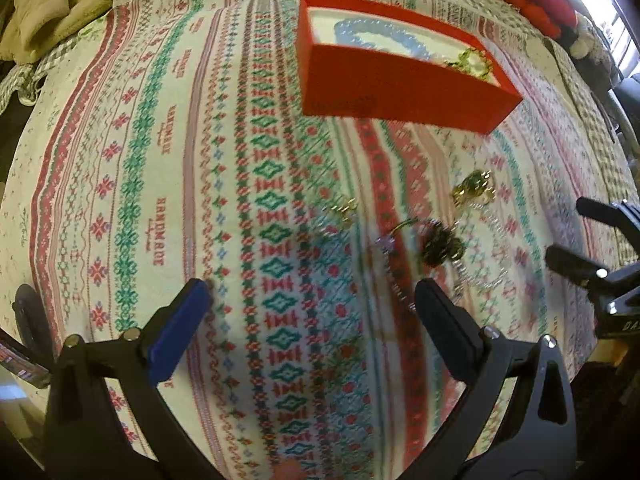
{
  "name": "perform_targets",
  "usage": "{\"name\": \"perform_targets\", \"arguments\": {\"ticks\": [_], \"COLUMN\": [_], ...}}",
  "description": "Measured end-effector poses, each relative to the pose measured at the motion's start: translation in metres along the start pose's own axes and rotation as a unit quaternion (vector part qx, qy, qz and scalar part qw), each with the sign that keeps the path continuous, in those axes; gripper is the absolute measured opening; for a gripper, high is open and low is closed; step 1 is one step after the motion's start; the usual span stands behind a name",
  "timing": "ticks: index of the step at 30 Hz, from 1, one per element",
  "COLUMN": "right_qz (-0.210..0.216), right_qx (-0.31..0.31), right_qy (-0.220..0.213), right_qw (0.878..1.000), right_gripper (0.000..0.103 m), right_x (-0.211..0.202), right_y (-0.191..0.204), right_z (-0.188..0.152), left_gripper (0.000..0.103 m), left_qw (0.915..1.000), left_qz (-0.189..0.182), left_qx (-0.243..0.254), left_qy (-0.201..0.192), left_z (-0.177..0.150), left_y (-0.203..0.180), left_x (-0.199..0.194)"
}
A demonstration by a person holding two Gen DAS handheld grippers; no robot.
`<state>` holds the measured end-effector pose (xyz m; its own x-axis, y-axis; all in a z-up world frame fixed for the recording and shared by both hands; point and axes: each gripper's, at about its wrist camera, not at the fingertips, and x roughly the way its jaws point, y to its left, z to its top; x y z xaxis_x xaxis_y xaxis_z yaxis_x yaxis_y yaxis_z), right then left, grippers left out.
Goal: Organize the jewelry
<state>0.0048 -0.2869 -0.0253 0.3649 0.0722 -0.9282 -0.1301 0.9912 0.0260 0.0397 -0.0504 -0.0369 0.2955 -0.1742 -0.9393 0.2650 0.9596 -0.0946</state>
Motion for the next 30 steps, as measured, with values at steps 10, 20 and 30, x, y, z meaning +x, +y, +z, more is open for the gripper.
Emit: {"name": "perform_targets", "arguments": {"ticks": [10,20,30], "right_qz": [0.043,0.067,0.064], "right_qx": [-0.054,-0.129,-0.122], "right_qy": [-0.013,-0.015,-0.026], "right_qw": [0.998,0.989,0.99], "right_gripper": [0.103,0.102,0.074], "right_x": [0.012,0.036,0.047], "right_y": [0.015,0.052,0.074], "right_z": [-0.009,-0.021,0.002], "left_gripper": [0.097,0.097,0.097], "left_qw": [0.9902,0.9832,0.9794], "left_qz": [-0.088,-0.079,-0.091], "left_qx": [0.103,0.161,0.178], "left_qy": [-0.032,-0.031,-0.027], "left_z": [-0.005,-0.013,-0.022], "left_y": [-0.037,-0.043,-0.031], "left_x": [-0.011,-0.007,-0.004]}}
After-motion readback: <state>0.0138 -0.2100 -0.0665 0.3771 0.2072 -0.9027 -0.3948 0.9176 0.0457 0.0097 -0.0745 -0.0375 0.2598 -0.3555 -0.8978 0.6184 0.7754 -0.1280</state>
